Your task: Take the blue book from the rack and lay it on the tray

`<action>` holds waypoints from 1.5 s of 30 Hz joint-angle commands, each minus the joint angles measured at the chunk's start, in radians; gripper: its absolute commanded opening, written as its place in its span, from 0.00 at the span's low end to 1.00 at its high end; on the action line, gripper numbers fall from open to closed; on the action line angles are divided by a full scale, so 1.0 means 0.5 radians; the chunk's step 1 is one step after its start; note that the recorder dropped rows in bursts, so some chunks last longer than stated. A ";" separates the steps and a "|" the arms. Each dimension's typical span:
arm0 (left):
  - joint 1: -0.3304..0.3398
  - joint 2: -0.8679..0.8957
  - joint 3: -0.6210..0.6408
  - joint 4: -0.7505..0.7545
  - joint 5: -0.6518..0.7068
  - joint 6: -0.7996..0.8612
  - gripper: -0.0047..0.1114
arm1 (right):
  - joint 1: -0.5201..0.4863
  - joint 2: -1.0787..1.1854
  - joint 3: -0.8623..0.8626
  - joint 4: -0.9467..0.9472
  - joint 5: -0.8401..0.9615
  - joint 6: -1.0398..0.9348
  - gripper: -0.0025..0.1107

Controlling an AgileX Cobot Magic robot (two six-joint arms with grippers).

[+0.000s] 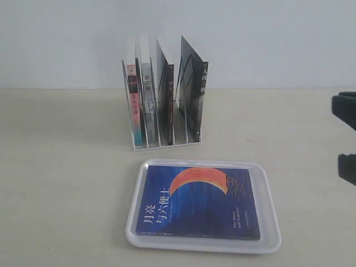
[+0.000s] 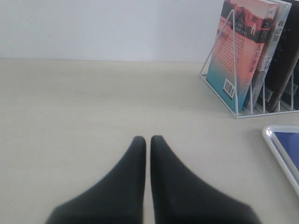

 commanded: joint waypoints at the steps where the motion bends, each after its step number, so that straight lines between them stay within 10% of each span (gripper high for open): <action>1: 0.004 -0.006 -0.002 -0.008 -0.009 0.000 0.08 | -0.182 -0.210 0.175 -0.012 -0.064 0.009 0.03; 23: 0.004 -0.006 -0.002 -0.008 -0.009 0.000 0.08 | -0.505 -0.943 0.741 0.113 -0.258 0.324 0.03; 32: 0.004 -0.006 -0.002 -0.008 -0.009 0.000 0.08 | -0.505 -0.943 0.741 1.179 -0.206 -0.950 0.03; 45: 0.004 -0.006 -0.002 -0.008 -0.009 0.000 0.08 | -0.505 -1.267 0.880 1.185 -0.027 -0.941 0.03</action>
